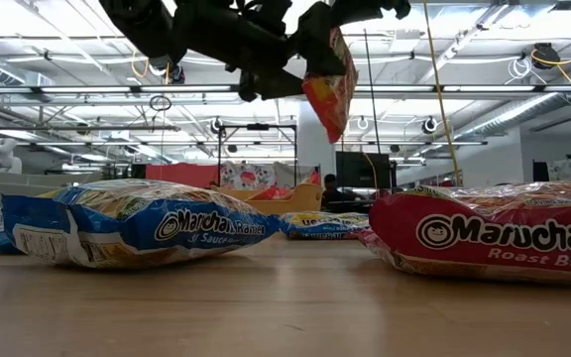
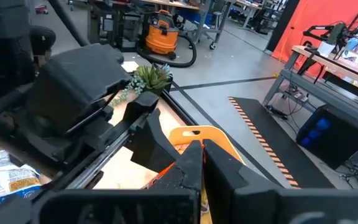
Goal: Sort Maruchan noodles
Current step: Put the orange bag into the yellow bin
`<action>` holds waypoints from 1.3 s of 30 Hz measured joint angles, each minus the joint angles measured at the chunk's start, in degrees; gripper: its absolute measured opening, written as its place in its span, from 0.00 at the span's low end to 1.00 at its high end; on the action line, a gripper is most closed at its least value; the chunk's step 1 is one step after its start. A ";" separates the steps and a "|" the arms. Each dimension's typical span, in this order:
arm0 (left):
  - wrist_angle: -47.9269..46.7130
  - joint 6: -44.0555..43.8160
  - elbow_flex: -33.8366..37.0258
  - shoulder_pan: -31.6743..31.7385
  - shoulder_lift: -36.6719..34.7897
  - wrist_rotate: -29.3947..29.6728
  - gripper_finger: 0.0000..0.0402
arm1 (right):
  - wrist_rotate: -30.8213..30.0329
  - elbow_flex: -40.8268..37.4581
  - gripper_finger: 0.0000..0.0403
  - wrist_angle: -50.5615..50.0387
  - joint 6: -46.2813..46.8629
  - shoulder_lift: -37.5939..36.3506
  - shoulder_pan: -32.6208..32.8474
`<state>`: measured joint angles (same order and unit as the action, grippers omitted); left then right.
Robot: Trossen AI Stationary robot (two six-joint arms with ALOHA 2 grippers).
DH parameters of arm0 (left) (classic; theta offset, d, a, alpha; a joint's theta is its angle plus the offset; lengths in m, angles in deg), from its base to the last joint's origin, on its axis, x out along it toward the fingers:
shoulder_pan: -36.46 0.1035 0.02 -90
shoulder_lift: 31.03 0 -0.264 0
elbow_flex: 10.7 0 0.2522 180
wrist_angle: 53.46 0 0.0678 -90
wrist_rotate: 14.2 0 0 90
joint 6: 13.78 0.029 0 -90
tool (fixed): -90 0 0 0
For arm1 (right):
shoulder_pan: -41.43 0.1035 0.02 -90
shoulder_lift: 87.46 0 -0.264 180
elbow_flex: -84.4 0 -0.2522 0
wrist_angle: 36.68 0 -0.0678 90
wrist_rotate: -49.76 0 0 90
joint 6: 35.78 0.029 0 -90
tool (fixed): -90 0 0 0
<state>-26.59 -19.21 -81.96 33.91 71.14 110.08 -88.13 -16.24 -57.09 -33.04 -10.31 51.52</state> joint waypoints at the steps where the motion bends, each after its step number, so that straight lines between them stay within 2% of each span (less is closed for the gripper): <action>1: -0.02 0.61 0.00 0.25 0.00 0.00 0.80 | 0.00 0.00 0.00 -0.02 0.00 0.00 0.00; 9: -0.04 3.45 0.00 0.49 0.00 0.02 0.50 | 0.00 0.00 0.00 -0.03 1.07 0.00 0.00; 15: -0.08 7.64 0.00 0.52 0.00 -0.03 0.32 | 0.00 0.00 0.00 -0.03 1.05 0.00 0.00; 19: -0.16 9.56 0.00 0.55 -0.02 -1.94 0.32 | -0.02 0.00 0.01 -0.07 1.07 0.00 0.11; 22: -2.27 12.49 0.00 0.60 -0.78 -2.76 0.32 | 0.04 0.00 0.06 -0.11 1.07 -0.28 0.46; 29: -22.63 12.20 0.00 4.34 -11.10 -5.10 0.33 | -1.63 -0.07 0.23 -5.43 2.68 -7.19 4.79; 32: -30.72 11.87 0.00 8.42 -16.34 -11.09 0.34 | -2.36 -0.07 0.30 -10.41 5.35 -10.83 7.03; 35: -37.44 13.03 -0.04 15.24 -20.38 -22.39 0.34 | -2.18 -0.21 0.34 -15.30 8.43 -13.61 8.99; 37: -40.22 14.97 -0.04 21.05 -21.45 -32.58 0.34 | -1.49 -1.59 0.35 -15.93 9.46 -15.29 9.98; 39: -42.47 17.32 -0.04 27.43 -21.86 -45.94 0.34 | -1.48 -3.09 0.35 -16.02 9.56 -16.79 10.91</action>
<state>-69.06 -1.89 -82.00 61.34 49.29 64.15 -89.62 -19.32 -73.11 -23.48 -27.10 62.43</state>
